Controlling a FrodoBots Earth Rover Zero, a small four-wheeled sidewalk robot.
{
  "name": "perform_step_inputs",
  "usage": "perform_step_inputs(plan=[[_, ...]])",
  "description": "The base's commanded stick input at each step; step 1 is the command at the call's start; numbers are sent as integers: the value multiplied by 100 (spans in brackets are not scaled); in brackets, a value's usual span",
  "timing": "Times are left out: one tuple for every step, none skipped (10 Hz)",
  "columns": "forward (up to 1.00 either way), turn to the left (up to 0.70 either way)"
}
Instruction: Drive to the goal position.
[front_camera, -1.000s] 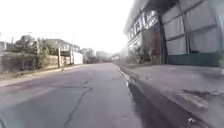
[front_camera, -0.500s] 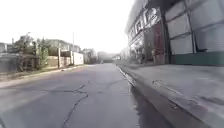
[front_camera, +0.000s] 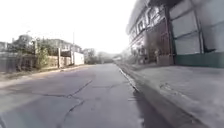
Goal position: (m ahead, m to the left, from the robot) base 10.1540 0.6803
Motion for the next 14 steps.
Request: perform_step_inputs(plan=[[71, 0], [71, 0], [71, 0], [71, 0], [71, 0], [71, 0], [71, 0], [71, 0], [71, 0], [71, 0], [71, 0], [71, 0], [71, 0], [73, 0]])
